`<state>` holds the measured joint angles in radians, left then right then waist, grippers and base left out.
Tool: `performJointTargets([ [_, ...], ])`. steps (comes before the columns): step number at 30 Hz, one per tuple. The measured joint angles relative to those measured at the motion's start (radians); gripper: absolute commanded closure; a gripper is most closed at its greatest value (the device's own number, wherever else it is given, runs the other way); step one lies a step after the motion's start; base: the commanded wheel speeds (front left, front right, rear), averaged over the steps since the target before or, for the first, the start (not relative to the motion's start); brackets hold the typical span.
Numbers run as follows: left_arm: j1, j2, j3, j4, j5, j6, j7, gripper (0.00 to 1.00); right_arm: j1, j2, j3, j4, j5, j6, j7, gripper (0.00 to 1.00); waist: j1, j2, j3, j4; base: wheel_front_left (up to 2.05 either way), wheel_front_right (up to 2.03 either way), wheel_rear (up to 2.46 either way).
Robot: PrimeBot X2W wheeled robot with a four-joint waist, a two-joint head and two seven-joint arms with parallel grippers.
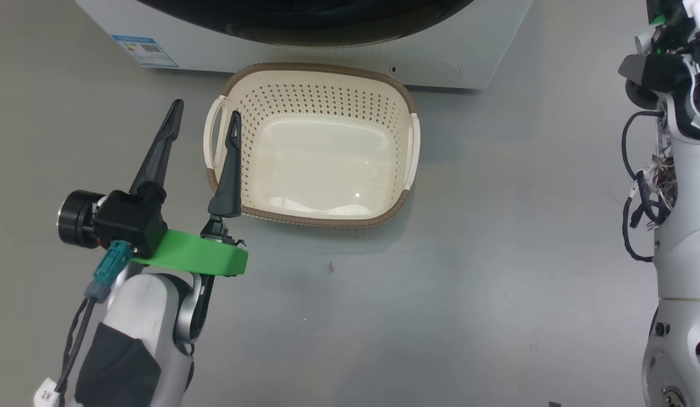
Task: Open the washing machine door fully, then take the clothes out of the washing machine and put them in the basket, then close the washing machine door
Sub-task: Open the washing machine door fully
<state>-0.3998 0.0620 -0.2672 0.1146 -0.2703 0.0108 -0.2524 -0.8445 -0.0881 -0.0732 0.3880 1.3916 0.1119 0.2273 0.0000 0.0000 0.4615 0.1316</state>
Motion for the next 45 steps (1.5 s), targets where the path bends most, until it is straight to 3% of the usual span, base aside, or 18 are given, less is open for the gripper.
performJointTargets([
  [4, -0.016, -0.010, 0.001, -0.003, 0.001, -0.007, 0.000, 0.00, -0.067, -0.015, 0.014, 0.029, 0.024, -0.002, 0.061, 1.00, 0.0000, 0.0000, 0.022, 0.025, 0.00, 0.00, 0.00],
  [21, -0.026, -0.019, -0.013, -0.003, 0.002, -0.016, 0.000, 0.00, -0.249, -0.079, 0.065, 0.138, 0.018, -0.071, 0.191, 1.00, 0.0000, 0.0000, 0.060, 0.099, 0.00, 0.00, 0.00],
  [45, -0.031, -0.030, -0.020, 0.001, 0.009, -0.018, -0.004, 0.00, -0.368, -0.105, 0.079, 0.275, 0.020, -0.089, 0.260, 1.00, 0.0000, 0.0000, 0.080, 0.144, 0.00, 0.00, 0.00],
])
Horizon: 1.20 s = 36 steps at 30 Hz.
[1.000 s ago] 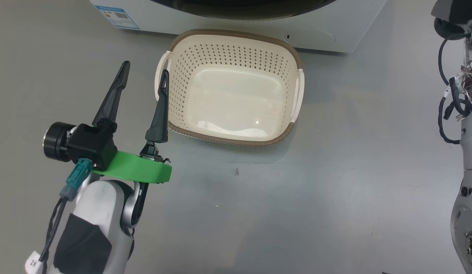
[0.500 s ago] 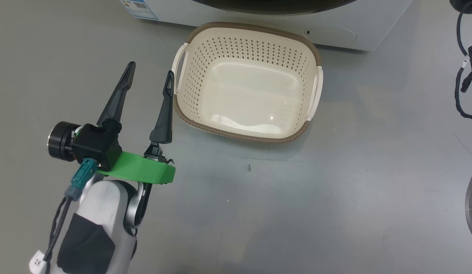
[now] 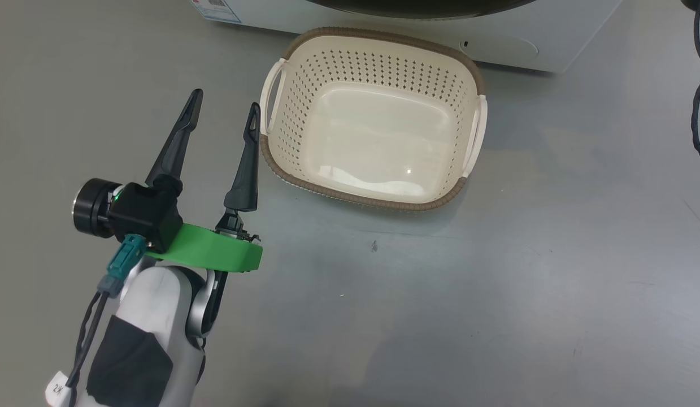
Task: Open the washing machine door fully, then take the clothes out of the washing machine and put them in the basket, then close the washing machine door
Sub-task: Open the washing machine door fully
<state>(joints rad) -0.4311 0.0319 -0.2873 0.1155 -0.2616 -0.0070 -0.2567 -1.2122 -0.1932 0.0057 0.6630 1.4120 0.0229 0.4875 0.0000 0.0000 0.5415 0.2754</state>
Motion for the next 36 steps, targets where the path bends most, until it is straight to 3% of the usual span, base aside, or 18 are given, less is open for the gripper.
performJointTargets([
  [19, -0.001, -0.005, 0.007, 0.010, 0.000, 0.000, 0.000, 0.00, -0.007, -0.035, 0.025, 0.069, 0.058, 0.032, 0.177, 1.00, 0.0000, 0.0000, -0.024, -0.003, 0.00, 0.00, 0.00],
  [36, 0.026, -0.005, 0.017, 0.041, 0.009, 0.000, 0.000, 0.00, 0.116, 0.012, 0.058, 0.078, 0.122, 0.080, 0.319, 1.00, 0.0000, 0.0000, -0.099, -0.040, 0.00, 0.00, 0.00],
])
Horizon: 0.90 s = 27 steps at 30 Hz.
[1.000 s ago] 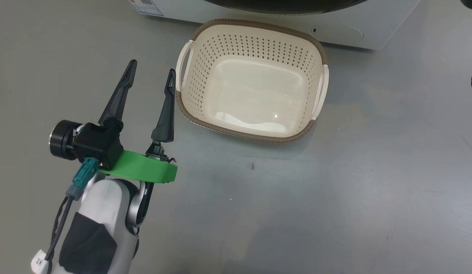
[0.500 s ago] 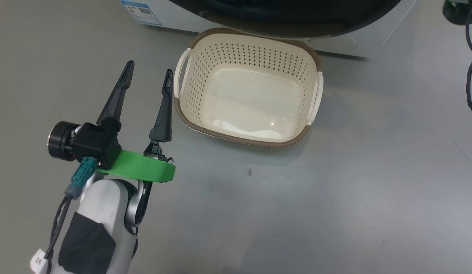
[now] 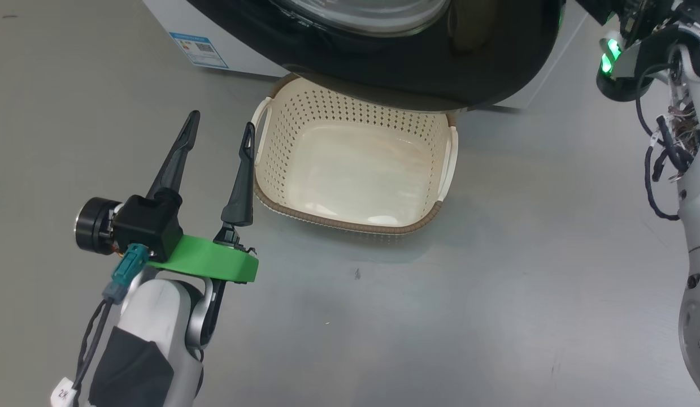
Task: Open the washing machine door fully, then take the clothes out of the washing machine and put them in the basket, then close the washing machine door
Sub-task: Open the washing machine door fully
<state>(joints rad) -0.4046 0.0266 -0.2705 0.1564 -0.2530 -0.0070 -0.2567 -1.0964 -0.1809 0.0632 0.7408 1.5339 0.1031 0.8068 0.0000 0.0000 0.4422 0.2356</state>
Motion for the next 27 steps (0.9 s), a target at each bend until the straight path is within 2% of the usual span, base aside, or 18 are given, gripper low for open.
performJointTargets([
  [17, 0.065, 0.000, 0.003, 0.039, 0.025, -0.008, 0.000, 0.00, 0.190, 0.083, 0.044, -0.046, 0.059, 0.013, 0.098, 1.00, 0.0000, 0.0000, -0.099, -0.038, 0.00, 0.00, 0.00],
  [27, 0.095, 0.001, -0.021, 0.062, 0.031, -0.021, 0.000, 0.00, 0.284, 0.102, 0.083, -0.100, 0.076, 0.013, 0.117, 1.00, 0.0000, 0.0000, -0.156, -0.049, 0.00, 0.00, 0.00],
])
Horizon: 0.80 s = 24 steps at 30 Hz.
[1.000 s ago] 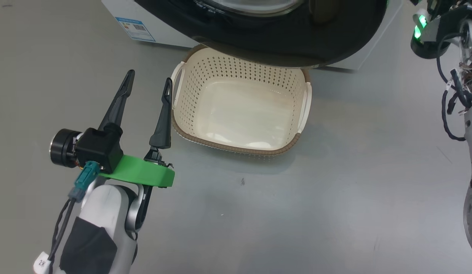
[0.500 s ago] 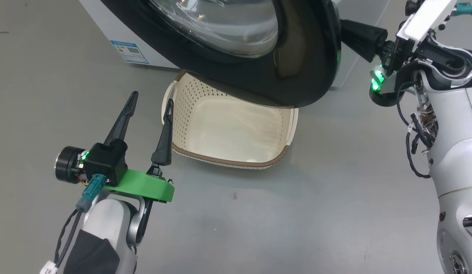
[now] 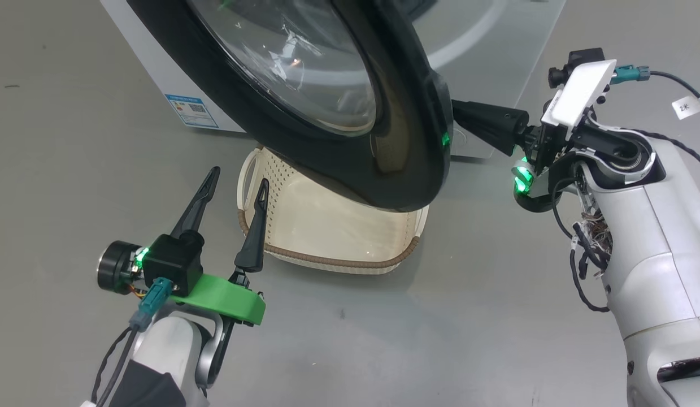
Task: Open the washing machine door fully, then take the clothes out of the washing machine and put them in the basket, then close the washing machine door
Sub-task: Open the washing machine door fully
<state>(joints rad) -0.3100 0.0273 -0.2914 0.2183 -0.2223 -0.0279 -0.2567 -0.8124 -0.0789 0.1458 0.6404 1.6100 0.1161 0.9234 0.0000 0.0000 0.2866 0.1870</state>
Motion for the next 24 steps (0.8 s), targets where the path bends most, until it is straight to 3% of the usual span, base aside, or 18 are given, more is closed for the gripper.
performJointTargets([
  [9, 0.027, 0.001, -0.010, 0.012, -0.001, -0.002, 0.000, 0.00, 0.077, 0.009, 0.051, -0.054, 0.017, 0.000, 0.004, 1.00, 0.0000, 0.0000, -0.040, 0.006, 0.00, 0.00, 0.00],
  [24, 0.055, 0.001, -0.026, 0.030, -0.011, -0.002, 0.000, 0.00, 0.177, 0.008, 0.136, -0.128, 0.089, 0.000, -0.005, 1.00, 0.0000, 0.0000, -0.080, 0.071, 0.00, 0.00, 0.00],
])
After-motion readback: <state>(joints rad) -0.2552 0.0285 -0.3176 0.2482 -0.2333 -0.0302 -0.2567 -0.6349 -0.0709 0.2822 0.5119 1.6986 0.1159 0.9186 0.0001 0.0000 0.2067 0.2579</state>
